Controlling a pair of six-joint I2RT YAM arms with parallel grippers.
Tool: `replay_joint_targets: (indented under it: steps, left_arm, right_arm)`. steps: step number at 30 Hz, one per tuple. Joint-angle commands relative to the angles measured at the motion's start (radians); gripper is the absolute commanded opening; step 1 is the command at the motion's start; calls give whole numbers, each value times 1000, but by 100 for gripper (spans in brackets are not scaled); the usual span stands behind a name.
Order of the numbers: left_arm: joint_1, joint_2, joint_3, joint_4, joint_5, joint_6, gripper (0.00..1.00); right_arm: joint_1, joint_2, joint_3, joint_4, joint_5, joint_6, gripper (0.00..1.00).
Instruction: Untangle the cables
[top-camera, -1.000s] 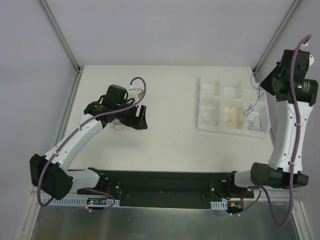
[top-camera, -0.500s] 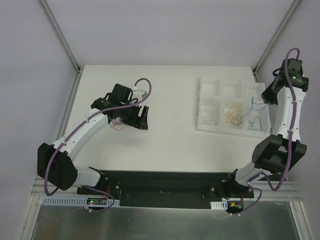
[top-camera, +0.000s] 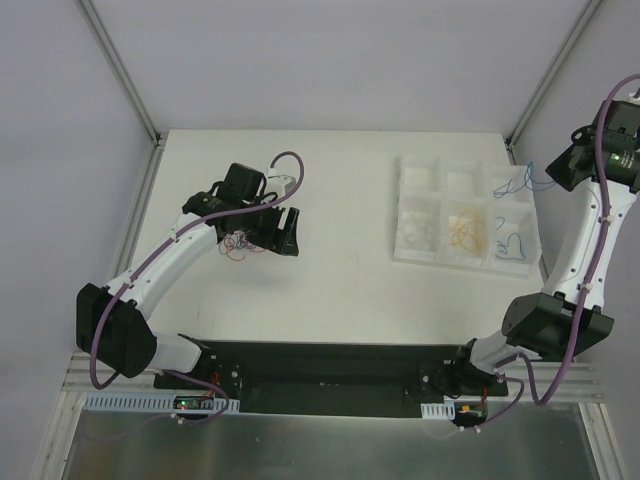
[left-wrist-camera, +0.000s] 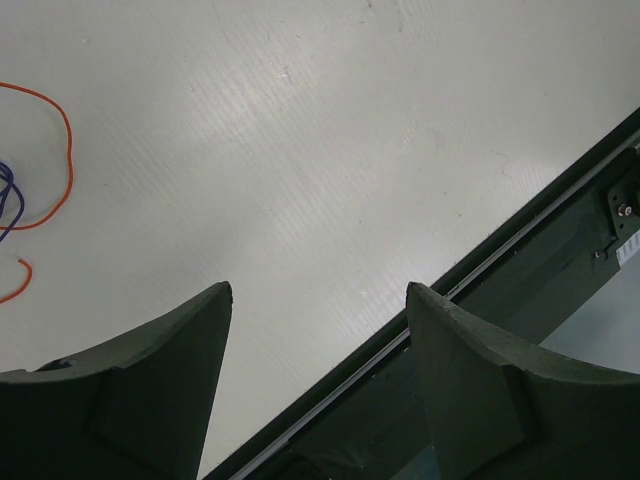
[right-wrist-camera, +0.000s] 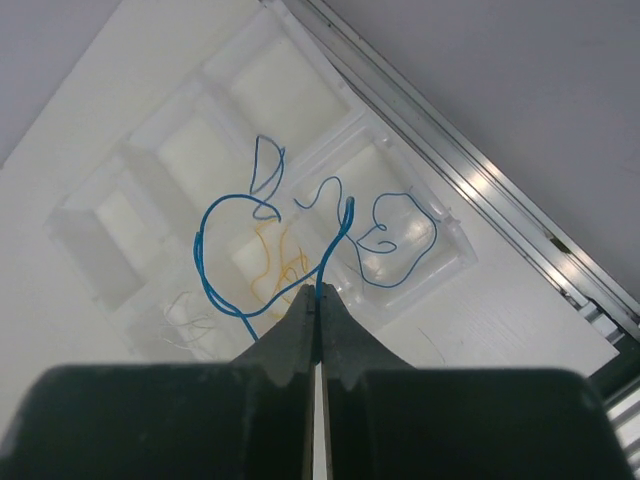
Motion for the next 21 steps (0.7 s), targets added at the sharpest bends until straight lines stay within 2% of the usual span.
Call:
replay_joint_targets:
  steps: [1, 13, 21]
  left_arm:
    - [4, -28, 12, -14, 20, 21, 70]
    - [4, -11, 12, -14, 0, 30, 70]
    - [4, 7, 15, -14, 20, 22, 70]
  right_arm:
    - [-16, 22, -66, 22, 9, -12, 0]
    - [-29, 83, -240, 91, 50, -46, 0]
    - [-31, 178, -314, 138, -8, -11, 1]
